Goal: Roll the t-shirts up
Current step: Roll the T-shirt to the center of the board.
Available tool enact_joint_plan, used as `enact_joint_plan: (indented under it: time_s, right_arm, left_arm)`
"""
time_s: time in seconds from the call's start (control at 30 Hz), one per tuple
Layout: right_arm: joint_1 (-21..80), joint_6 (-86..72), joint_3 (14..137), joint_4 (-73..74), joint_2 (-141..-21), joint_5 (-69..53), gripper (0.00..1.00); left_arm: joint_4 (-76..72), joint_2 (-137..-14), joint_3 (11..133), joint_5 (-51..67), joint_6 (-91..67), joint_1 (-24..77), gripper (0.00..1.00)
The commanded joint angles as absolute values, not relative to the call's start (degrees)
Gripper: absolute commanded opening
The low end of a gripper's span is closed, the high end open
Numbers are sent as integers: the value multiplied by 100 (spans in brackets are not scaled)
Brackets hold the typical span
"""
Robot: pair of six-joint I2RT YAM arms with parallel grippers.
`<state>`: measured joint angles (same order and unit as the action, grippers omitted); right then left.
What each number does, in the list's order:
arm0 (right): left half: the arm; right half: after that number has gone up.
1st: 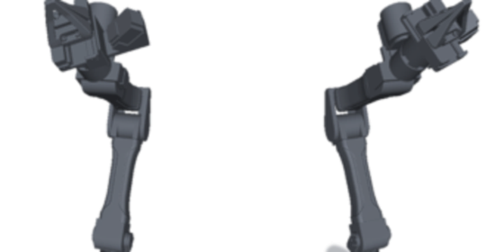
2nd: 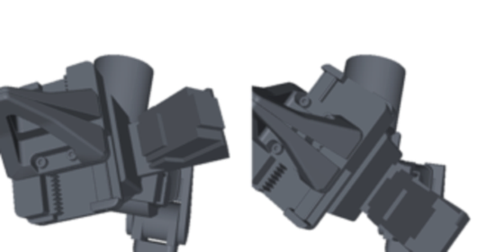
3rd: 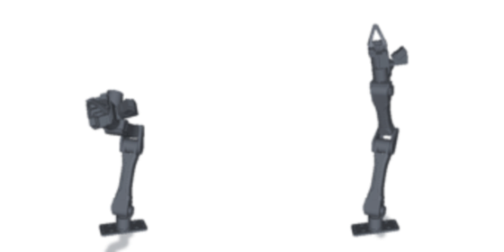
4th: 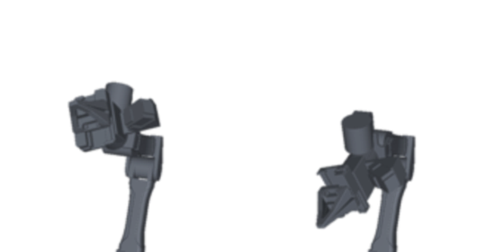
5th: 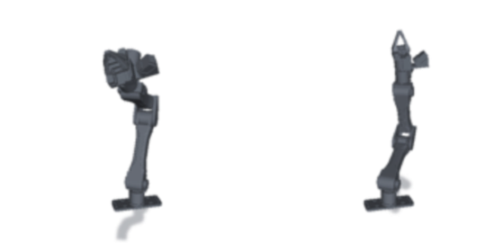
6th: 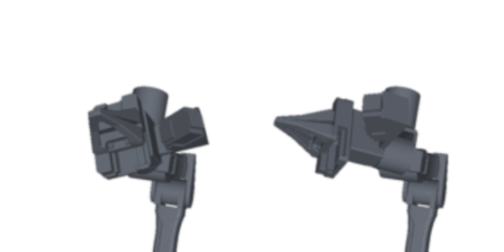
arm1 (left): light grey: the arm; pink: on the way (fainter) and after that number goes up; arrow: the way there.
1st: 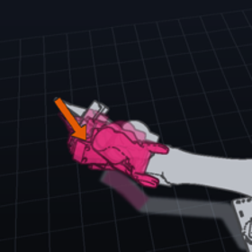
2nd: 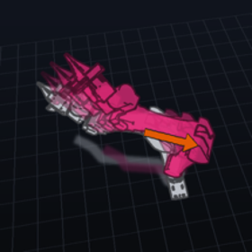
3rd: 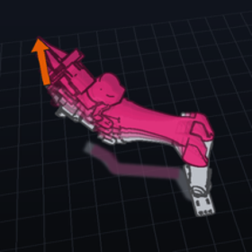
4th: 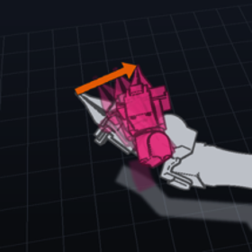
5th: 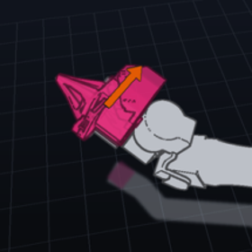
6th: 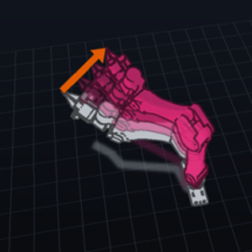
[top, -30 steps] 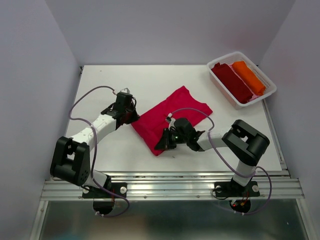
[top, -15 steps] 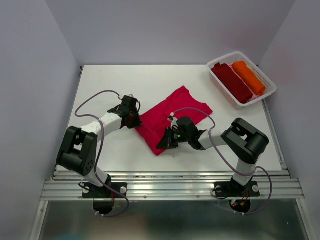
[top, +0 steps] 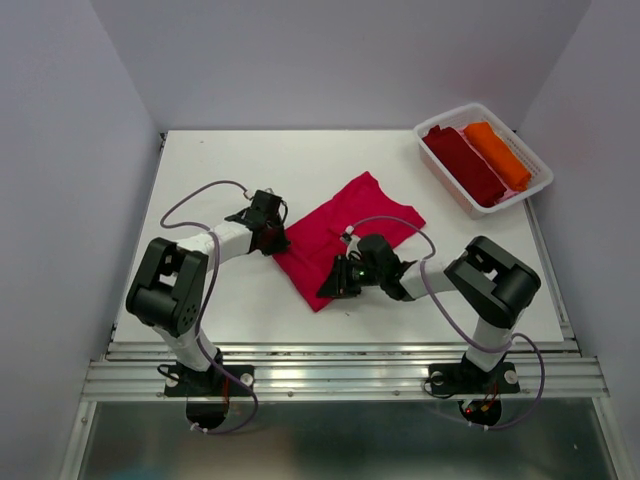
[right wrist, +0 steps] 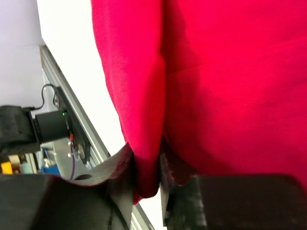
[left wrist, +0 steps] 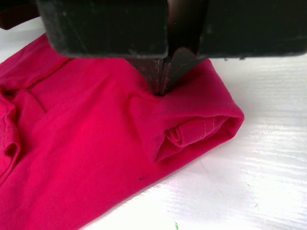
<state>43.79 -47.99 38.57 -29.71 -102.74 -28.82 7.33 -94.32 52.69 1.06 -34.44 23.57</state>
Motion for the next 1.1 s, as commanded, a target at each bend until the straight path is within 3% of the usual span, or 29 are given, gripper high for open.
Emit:
enact_joint_plan:
  time_s: [0.0, 0.03, 0.13, 0.3, 0.37, 0.47, 0.5, 0.6, 1.07]
  right_arm:
    - [4342, -4299, 3858, -2437, -9836, -2357, 42]
    - [4342, -4246, 3858, -2313, -9722, -2277, 51]
    - [4342, -4009, 3885, -1750, -9221, -1883, 63]
    - [4342, -3736, 4025, -968, -8430, -1153, 68]
    - [4342, -3674, 4217, -827, -8359, -968, 64]
    - [4587, -3490, 4595, -449, -8481, -511, 39]
    - [4649, -3463, 4666, -387, -8542, -484, 21]
    - [4903, -3358, 4999, -316, -8867, -378, 7]
    - [5027, -3305, 5195, -229, -9747, -27, 1]
  left_arm:
    - [545, -9492, 5572, 62, -3472, 2391, 0]
    - [545, -9492, 5598, 62, -3454, 2391, 0]
    - [510, -9536, 5677, 62, -3419, 2391, 0]
    - [475, -9703, 5853, 114, -3410, 2382, 0]
    - [475, -9677, 5897, 132, -3384, 2417, 0]
    - [536, -9519, 5959, 123, -3349, 2435, 0]
    - [554, -9484, 5968, 123, -3340, 2435, 0]
    - [685, -9326, 6012, 70, -3296, 2435, 0]
    - [1257, -8929, 5748, -958, -3533, 2312, 0]
